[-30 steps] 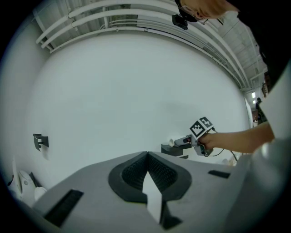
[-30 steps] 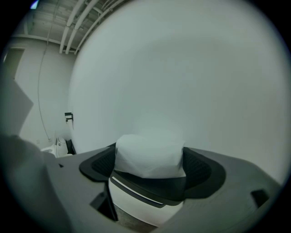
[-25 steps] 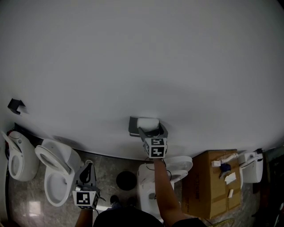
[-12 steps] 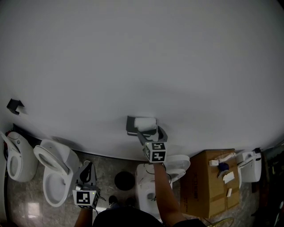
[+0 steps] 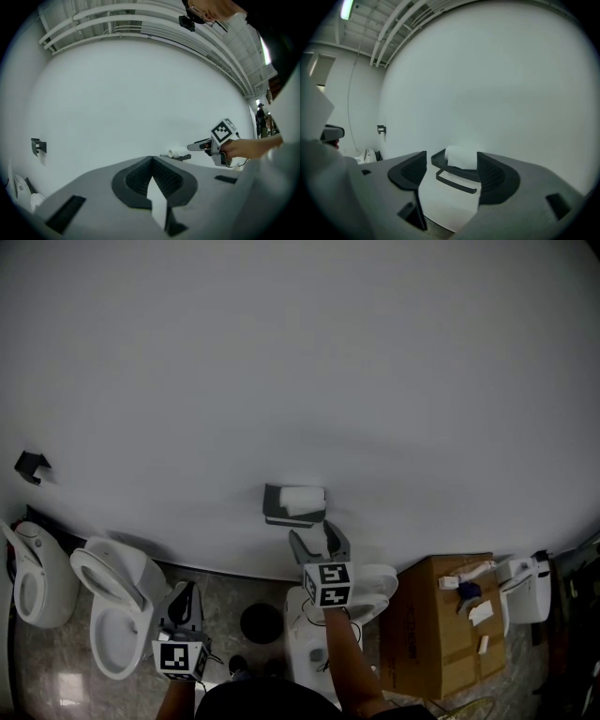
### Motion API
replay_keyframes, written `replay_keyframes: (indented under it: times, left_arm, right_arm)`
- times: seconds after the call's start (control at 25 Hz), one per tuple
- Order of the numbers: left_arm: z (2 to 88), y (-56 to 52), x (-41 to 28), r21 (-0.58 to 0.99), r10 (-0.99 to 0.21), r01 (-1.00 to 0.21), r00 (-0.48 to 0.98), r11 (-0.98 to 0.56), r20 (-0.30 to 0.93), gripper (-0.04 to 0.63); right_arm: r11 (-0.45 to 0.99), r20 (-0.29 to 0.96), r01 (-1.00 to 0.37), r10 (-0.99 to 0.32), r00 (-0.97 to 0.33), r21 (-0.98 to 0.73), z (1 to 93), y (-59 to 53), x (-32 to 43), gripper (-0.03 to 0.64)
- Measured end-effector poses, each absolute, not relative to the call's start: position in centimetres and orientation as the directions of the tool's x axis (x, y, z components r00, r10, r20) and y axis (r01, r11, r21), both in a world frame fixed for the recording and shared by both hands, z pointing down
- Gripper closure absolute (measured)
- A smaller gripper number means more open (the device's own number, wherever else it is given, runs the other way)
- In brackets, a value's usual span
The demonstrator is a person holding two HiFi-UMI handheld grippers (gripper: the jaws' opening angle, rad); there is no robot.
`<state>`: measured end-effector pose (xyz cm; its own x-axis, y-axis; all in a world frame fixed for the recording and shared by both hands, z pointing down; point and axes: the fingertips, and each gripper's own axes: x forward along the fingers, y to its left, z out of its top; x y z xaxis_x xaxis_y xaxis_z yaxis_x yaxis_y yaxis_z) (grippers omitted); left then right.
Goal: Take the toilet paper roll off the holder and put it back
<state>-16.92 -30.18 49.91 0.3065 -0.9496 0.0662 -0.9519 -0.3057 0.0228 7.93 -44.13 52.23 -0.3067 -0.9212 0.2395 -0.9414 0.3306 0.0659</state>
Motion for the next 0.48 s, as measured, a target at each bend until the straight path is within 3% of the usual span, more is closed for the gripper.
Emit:
replay_keyframes:
  times: [0.48]
  left_arm:
    - [46.9, -29.1, -15.9, 0.034, -0.944, -0.944, 0.330, -0.329, 0.030, 0.592]
  right_arm:
    - [0.264, 0.153, -0.964, -0.955, -0.256, 0.034, 50.3, -36.9, 10.9, 0.462]
